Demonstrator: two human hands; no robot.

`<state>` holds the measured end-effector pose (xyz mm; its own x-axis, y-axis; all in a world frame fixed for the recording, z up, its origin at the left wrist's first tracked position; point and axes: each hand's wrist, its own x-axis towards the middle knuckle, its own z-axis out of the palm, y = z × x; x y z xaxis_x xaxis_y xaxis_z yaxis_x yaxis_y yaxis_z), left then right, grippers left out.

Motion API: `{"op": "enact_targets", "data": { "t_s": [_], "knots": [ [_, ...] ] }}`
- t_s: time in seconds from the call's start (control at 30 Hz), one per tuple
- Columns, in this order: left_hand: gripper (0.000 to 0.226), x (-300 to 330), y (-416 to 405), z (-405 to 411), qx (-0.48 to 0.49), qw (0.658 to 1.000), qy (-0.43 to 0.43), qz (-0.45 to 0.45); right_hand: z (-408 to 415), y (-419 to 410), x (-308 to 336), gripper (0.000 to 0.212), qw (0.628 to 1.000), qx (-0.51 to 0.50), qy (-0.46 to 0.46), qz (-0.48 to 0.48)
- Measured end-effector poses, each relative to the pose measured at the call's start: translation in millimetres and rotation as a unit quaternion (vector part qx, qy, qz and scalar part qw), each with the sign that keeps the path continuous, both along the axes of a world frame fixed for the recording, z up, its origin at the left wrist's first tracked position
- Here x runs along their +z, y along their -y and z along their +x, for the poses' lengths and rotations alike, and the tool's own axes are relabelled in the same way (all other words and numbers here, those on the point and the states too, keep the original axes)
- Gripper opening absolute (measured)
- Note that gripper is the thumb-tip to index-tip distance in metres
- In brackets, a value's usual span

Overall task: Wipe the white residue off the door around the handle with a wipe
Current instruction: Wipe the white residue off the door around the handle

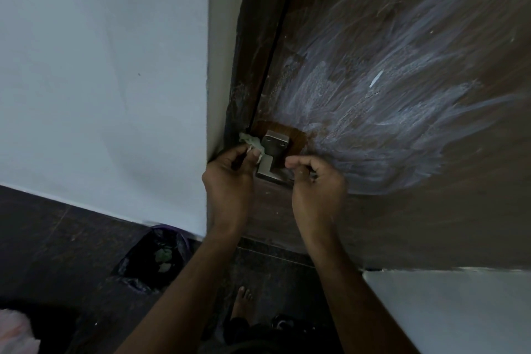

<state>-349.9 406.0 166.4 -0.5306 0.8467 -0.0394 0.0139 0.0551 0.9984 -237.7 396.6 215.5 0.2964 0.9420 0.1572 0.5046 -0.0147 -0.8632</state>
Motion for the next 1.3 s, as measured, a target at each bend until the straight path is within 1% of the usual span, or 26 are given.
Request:
{"op": "enact_targets", "data": {
  "t_s": [0.07,0.13,0.27,0.33,0.4,0.5,0.6,0.7,0.8,0.87,0.9,0.97,1.0,1.03,1.1,1.2,1.3],
  "knots": [
    [0.020,-0.6,1.7,2.5,0.015,0.999,-0.036,-0.016,-0.8,0.0,0.2,0.024,1.000,-0.003,0.001,0.000],
    [0.020,1.6,3.6,3.5,0.014,0.997,-0.069,-0.014,-1.1,0.3,0.0,0.024,1.000,-0.003,0.002,-0.002],
    [0.019,15.3,2.7,1.6,0.013,0.992,-0.118,0.051,-1.0,1.5,-1.1,0.024,1.000,-0.002,0.005,-0.005],
    [0.017,19.3,1.3,0.6,0.007,0.990,-0.123,0.071,-1.8,1.2,-1.0,0.024,1.000,-0.002,0.002,-0.002],
    [0.016,16.1,1.1,-0.5,0.006,0.990,-0.125,0.063,-3.2,1.4,-0.3,0.024,1.000,0.001,0.004,0.005],
    [0.017,6.4,3.4,-1.6,-0.008,0.992,-0.123,0.019,-4.3,2.6,-0.5,0.026,1.000,0.019,0.021,0.013],
    [0.015,6.1,6.7,-1.9,-0.012,0.991,-0.130,0.020,-4.3,2.5,-0.4,0.030,0.996,0.055,0.065,0.025],
    [0.016,13.0,9.8,0.8,-0.037,0.987,-0.151,0.048,-8.4,3.1,-0.8,0.030,0.986,0.115,0.109,0.055],
    [0.016,15.9,13.0,3.3,-0.039,0.982,-0.171,0.077,-9.2,2.6,-2.5,0.030,0.974,0.144,0.158,0.072],
    [0.016,15.5,13.6,2.7,-0.032,0.978,-0.185,0.086,-8.6,0.7,-5.1,0.033,0.960,0.158,0.207,0.103],
    [0.017,15.1,13.6,2.0,-0.034,0.976,-0.198,0.089,-8.4,0.2,-6.3,0.034,0.948,0.162,0.249,0.115],
    [0.018,13.4,12.9,0.0,-0.043,0.969,-0.224,0.092,-7.7,-1.7,-14.3,0.032,0.926,0.179,0.304,0.133],
    [0.017,13.0,12.9,-1.1,-0.047,0.969,-0.227,0.090,-7.9,-4.0,-16.8,0.026,0.926,0.177,0.304,0.137],
    [0.018,12.8,13.3,-1.9,-0.050,0.969,-0.227,0.088,-9.1,-6.4,-18.4,0.019,0.934,0.174,0.283,0.134],
    [0.020,11.5,16.2,-3.0,-0.053,0.970,-0.220,0.089,-9.6,-10.3,-18.9,0.011,0.944,0.149,0.264,0.133],
    [0.022,9.0,22.9,-5.7,-0.015,0.981,-0.186,0.055,-11.0,-10.1,-19.0,0.016,0.940,0.144,0.281,0.130],
    [0.021,9.8,26.1,-6.1,0.011,0.985,-0.172,0.032,-14.6,-11.4,-17.6,0.015,0.940,0.113,0.291,0.137]
  ]
}}
